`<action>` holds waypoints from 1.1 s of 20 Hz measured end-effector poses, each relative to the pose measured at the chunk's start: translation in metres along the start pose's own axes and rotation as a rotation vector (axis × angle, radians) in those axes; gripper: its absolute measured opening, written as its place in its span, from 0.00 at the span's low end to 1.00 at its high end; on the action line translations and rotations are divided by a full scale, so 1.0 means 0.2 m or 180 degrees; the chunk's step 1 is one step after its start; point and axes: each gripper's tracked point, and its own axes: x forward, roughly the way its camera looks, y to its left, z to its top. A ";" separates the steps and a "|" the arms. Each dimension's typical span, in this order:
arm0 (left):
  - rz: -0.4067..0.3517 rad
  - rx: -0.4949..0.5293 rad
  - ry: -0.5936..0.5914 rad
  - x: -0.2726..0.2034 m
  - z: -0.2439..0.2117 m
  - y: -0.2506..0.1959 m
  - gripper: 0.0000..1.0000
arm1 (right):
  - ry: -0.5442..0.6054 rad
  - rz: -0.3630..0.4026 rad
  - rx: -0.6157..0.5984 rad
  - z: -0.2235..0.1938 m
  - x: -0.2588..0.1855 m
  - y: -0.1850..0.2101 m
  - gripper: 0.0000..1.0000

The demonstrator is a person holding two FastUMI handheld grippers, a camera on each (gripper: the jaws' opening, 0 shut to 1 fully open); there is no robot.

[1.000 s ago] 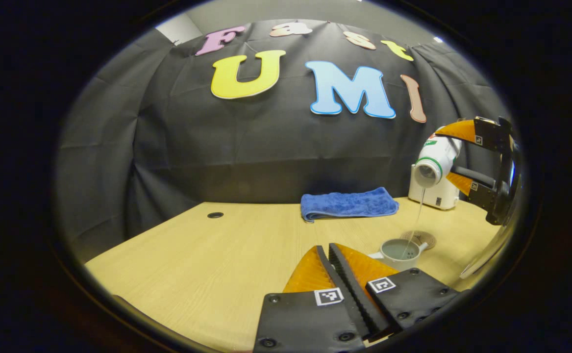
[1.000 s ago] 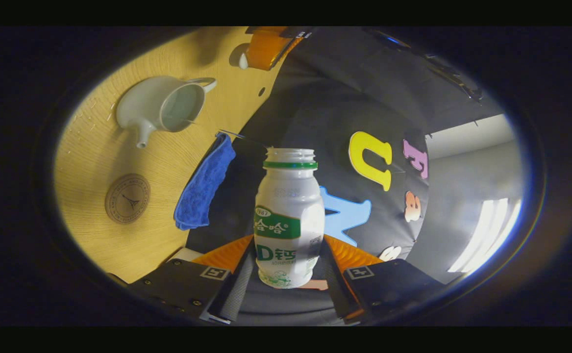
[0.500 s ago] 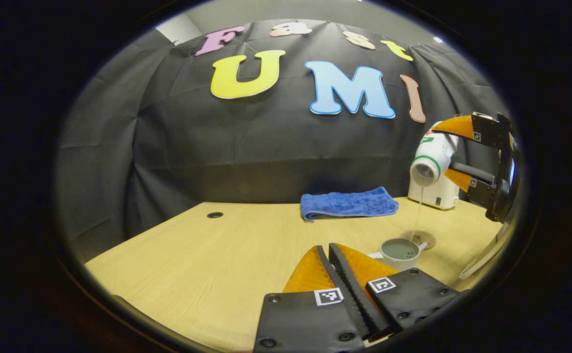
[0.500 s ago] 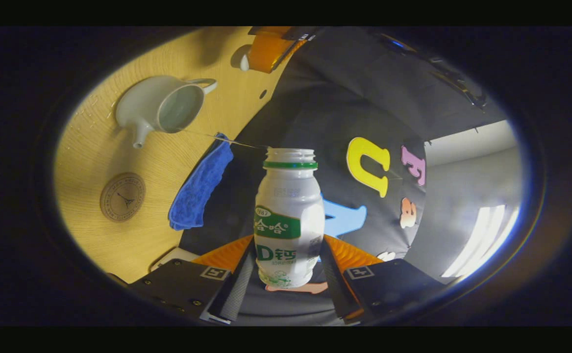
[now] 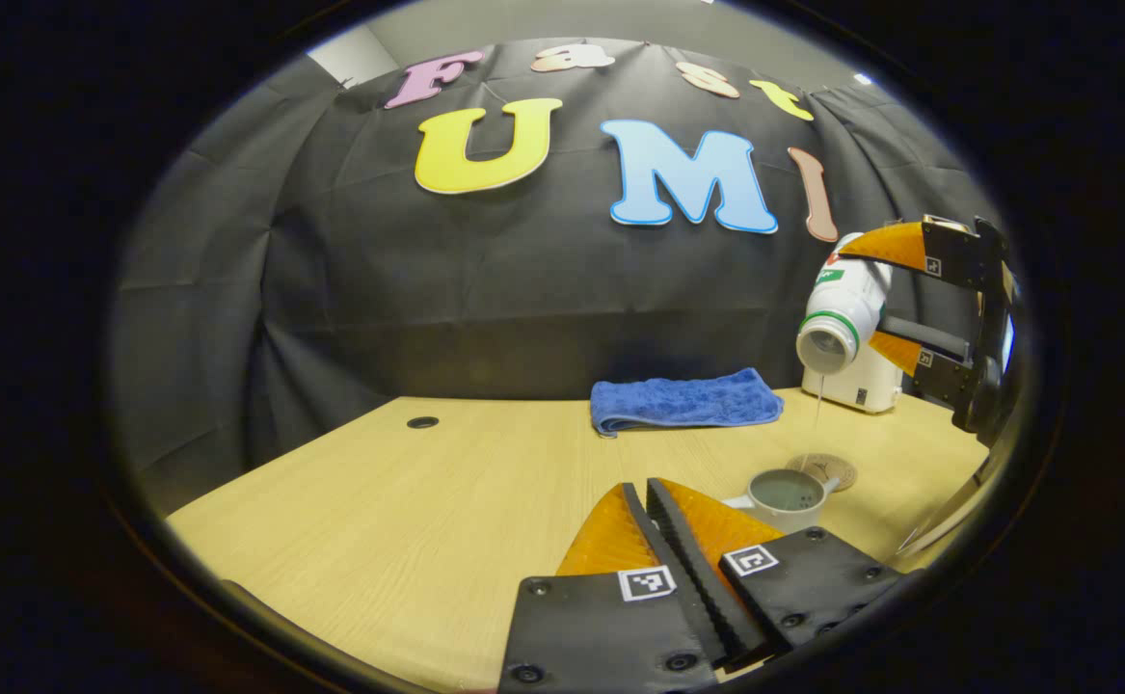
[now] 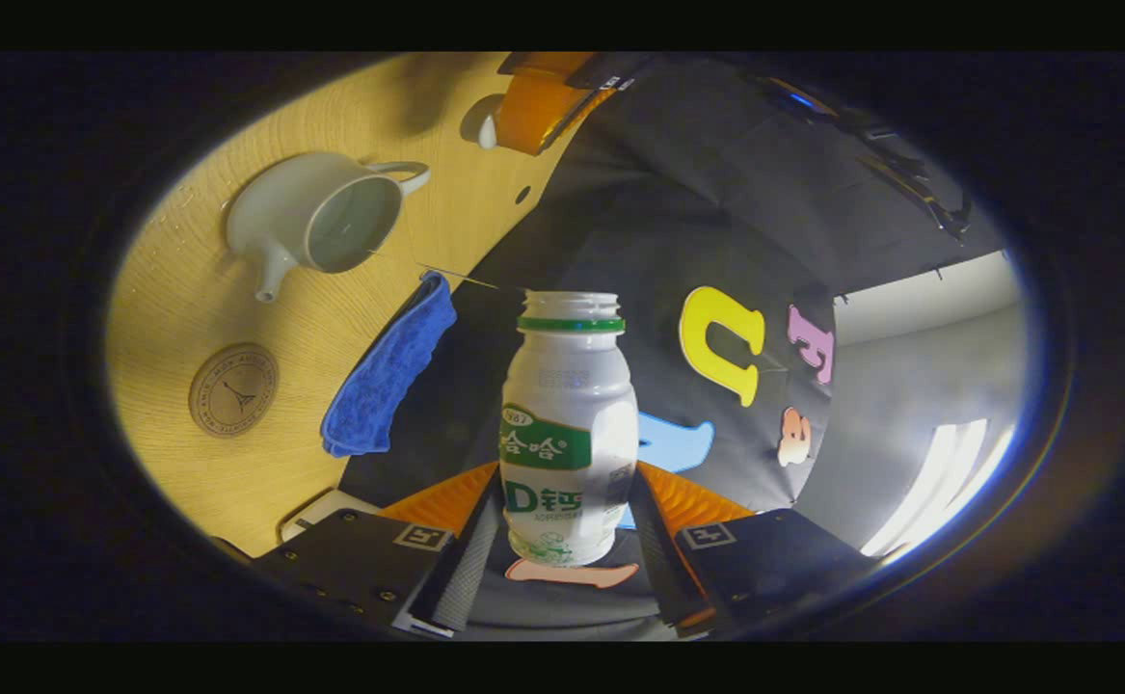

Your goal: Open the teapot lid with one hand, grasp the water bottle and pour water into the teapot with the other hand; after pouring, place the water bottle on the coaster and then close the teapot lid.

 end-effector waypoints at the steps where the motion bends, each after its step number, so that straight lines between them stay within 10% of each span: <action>1: 0.0000 -0.0001 0.0000 0.00 0.00 0.00 0.06 | -0.0012 -0.0008 -0.0021 0.01 0.00 -0.01 0.71; 7: -0.0003 -0.0012 -0.0007 0.00 -0.01 0.00 0.06 | -0.0049 -0.0048 -0.0102 0.01 0.03 -0.03 0.71; 8: -0.0003 -0.0012 -0.0006 0.00 0.00 0.00 1.00 | -0.0060 -0.0063 -0.0117 0.01 0.03 -0.04 0.71; 11: -0.0005 -0.0013 -0.0007 0.00 0.00 0.00 1.00 | -0.0079 -0.0095 -0.0165 0.02 0.03 -0.05 0.71; 12: -0.0005 -0.0014 -0.0008 -0.01 0.00 0.00 0.06 | -0.0086 -0.0104 -0.0173 0.02 0.03 -0.06 0.71; 13: -0.0003 -0.0015 -0.0009 -0.01 0.00 0.00 1.00 | -0.0086 -0.0109 -0.0185 0.02 0.04 -0.06 0.71; 16: -0.0006 -0.0028 -0.0013 -0.01 0.00 0.00 1.00 | -0.0070 -0.0084 -0.0127 0.02 0.03 -0.05 0.71; 17: -0.0009 -0.0031 -0.0016 0.00 -0.01 0.00 0.06 | -0.0055 -0.0043 -0.0046 0.02 0.03 -0.04 0.71; 22: -0.0044 -0.0021 -0.0027 0.00 0.00 -0.01 0.07 | 0.0088 0.0194 0.0640 0.02 0.01 0.05 0.71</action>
